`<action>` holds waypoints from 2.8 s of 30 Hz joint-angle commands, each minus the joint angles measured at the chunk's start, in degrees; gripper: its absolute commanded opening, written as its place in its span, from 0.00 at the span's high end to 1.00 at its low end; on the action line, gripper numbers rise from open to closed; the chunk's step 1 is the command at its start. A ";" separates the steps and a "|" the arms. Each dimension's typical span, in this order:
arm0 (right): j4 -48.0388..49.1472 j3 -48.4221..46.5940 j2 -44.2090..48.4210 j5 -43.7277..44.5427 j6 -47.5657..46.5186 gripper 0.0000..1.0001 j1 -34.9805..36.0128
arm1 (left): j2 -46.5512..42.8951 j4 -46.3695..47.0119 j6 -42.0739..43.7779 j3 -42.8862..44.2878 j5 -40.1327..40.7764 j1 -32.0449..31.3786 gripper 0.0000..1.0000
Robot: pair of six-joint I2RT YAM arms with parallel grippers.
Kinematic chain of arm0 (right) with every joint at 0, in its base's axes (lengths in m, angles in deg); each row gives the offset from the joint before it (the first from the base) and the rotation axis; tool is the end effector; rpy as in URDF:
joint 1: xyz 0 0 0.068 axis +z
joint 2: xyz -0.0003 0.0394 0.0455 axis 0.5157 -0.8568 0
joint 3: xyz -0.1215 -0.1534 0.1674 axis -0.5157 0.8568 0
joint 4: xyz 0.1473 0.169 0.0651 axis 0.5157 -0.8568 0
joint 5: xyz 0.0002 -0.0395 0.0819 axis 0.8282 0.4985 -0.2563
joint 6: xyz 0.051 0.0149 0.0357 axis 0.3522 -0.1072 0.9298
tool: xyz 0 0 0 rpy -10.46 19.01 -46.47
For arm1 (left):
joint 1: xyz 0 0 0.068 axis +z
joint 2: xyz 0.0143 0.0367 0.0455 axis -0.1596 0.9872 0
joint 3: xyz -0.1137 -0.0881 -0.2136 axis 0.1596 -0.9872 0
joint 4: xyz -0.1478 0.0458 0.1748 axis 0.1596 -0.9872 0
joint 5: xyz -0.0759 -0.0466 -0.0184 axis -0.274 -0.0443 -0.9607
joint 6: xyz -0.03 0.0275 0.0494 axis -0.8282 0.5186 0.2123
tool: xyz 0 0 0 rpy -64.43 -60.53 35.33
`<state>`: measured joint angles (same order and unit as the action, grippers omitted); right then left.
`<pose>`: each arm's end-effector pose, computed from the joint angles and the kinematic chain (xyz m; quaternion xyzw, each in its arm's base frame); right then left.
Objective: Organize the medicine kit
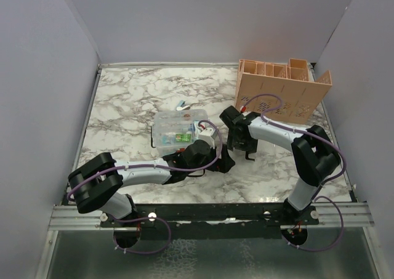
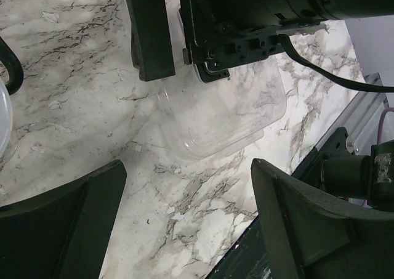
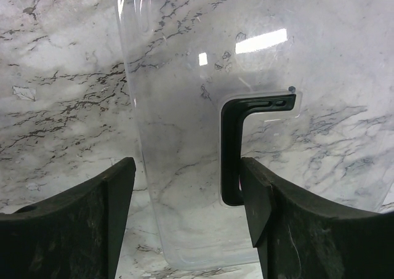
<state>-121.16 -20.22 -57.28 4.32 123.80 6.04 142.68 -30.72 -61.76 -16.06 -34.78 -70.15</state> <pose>0.2384 0.1588 0.1619 0.1221 0.9752 -0.0856 0.1638 0.1471 -0.2555 0.1941 0.0907 0.8407 -0.4024 0.3509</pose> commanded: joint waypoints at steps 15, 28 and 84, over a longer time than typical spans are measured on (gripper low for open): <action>-0.38 -1.29 -0.11 3.00 0.10 0.19 0.16 | 1.01 1.57 -0.62 -1.04 0.39 -0.20 0.14; 3.01 0.59 -2.88 0.96 0.12 0.45 0.18 | 1.90 1.53 -0.44 -0.55 0.00 -0.20 0.12; 4.14 6.83 23.58 -8.11 4.38 0.28 0.06 | 5.30 2.95 -2.49 5.30 -2.48 -0.12 0.79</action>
<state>-114.69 -12.18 -35.46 -5.32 126.60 6.01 150.96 -29.04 -67.34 -9.92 -37.73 -70.22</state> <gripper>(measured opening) 0.627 0.392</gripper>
